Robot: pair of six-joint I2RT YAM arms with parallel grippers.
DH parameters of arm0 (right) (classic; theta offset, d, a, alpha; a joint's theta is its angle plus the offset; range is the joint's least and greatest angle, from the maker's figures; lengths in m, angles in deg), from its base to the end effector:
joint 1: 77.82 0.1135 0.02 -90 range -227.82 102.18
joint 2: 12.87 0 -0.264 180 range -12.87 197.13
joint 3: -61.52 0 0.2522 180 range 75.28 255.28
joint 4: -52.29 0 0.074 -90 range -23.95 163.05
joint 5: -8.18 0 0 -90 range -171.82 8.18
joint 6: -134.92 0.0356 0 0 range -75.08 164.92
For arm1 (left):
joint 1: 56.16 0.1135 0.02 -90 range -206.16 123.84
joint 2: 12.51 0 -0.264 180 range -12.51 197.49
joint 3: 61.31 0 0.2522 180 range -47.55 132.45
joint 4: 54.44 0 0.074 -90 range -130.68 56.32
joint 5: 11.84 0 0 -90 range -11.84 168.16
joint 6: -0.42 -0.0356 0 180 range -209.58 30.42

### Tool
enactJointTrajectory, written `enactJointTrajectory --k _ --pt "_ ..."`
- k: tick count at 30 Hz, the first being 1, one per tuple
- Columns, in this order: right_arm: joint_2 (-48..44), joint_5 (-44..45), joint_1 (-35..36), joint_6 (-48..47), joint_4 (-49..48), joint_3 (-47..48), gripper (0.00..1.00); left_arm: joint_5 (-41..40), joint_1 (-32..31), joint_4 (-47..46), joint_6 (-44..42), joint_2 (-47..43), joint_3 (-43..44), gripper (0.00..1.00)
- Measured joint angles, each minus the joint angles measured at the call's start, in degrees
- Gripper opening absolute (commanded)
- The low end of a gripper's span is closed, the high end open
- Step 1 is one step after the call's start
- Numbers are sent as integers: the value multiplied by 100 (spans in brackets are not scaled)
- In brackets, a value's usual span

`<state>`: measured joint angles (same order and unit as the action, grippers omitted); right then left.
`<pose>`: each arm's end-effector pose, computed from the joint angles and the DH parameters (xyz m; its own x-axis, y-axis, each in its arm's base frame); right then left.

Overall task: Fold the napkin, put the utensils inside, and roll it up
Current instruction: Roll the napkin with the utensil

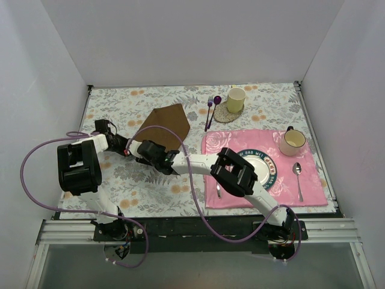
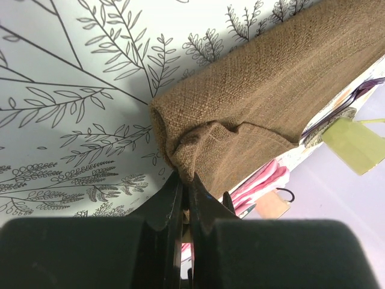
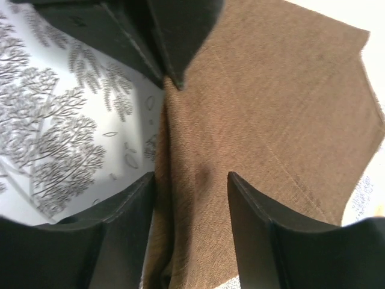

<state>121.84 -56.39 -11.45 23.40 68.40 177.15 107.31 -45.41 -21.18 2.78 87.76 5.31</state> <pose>0.2268 0.4802 0.1575 0.0370 -0.7419 -0.6695 -0.7236 0.4422 -0.5300 0.3159 0.0423 0.1368 0.0125 -0.8858 0.4638 -0.9040 -0.2082 -0.3734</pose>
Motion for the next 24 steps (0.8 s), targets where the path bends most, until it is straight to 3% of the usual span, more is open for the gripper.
enactJointTrajectory --k 2,3,8,9,11,12,16,20,24 --pt "-7 120 2 -125 -302 -151 50 0 0 7 0 0 0 0" --pt "-7 168 9 -195 -450 -225 41 0 0 9 -2 0 0 0" --pt "9 280 17 -433 -651 -365 18 2 4 46 -26 0 0 0" --pt "9 282 17 -463 -671 -385 8 2 4 46 -39 0 0 4" --pt "24 260 17 -485 -675 -385 1 4 9 44 -68 0 0 15" --pt "26 256 17 -485 -682 -385 1 2 15 39 -92 0 0 27" --pt "92 118 13 -428 -503 -199 1 -15 81 17 -149 -94 -9 50" --pt "131 -343 -81 -133 -160 76 1 -170 116 2 -205 -546 -74 55" --pt "131 -1346 -323 494 144 328 1 -468 125 0 -326 -1145 -76 56"
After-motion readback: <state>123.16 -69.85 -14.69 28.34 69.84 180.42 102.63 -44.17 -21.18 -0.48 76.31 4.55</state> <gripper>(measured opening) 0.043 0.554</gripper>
